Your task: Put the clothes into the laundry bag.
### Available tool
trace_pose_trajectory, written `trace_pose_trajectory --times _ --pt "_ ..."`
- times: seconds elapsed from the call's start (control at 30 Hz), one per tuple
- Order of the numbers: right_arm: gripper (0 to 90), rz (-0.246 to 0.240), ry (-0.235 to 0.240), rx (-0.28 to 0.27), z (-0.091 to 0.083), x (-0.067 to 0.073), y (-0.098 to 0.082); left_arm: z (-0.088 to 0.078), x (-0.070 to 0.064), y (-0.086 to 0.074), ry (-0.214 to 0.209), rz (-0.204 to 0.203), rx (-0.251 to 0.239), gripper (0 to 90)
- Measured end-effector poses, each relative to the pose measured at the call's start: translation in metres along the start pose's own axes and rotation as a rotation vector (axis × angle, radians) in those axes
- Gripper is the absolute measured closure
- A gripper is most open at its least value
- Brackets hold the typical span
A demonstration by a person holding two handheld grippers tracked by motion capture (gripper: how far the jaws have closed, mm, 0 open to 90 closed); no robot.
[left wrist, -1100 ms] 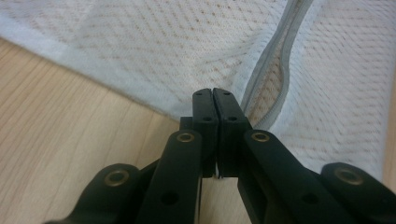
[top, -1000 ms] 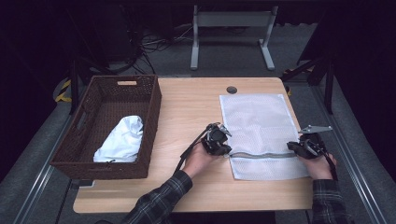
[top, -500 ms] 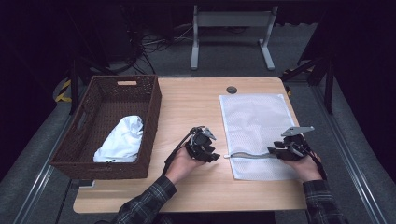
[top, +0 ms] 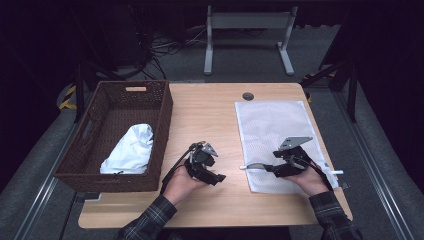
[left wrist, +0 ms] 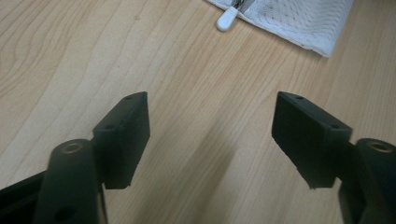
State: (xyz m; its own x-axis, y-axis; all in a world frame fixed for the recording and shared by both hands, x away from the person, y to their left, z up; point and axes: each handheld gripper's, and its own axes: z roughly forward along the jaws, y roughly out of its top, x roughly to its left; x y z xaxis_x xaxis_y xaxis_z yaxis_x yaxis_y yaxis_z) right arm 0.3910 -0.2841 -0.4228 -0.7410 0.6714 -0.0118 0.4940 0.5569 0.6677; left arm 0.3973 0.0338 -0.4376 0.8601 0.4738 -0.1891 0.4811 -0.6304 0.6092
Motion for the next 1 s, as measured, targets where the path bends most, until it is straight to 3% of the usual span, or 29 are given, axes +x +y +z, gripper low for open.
trace_pose_trajectory --times 0.3,0.53,0.77,0.87,1.0 --pt "17.9 -0.058 0.056 -0.002 0.012 0.024 0.011 -0.021 -0.003 -0.009 0.037 -0.030 -0.016 15.4" --pt "10.1 -0.043 0.094 -0.023 0.020 0.033 0.013 -0.039 -0.002 -0.010 0.060 -0.041 -0.016 10.6" --pt "9.6 -0.063 0.072 -0.013 0.023 0.037 0.011 -0.061 -0.001 -0.008 0.067 -0.040 -0.044 10.3" --pt "9.6 -0.097 0.053 -0.012 0.024 0.038 0.010 -0.068 0.000 -0.006 0.072 -0.032 -0.051 10.4" --pt "9.1 -0.115 0.070 -0.011 0.026 0.037 0.009 -0.078 0.002 -0.004 0.076 -0.041 -0.063 10.5"
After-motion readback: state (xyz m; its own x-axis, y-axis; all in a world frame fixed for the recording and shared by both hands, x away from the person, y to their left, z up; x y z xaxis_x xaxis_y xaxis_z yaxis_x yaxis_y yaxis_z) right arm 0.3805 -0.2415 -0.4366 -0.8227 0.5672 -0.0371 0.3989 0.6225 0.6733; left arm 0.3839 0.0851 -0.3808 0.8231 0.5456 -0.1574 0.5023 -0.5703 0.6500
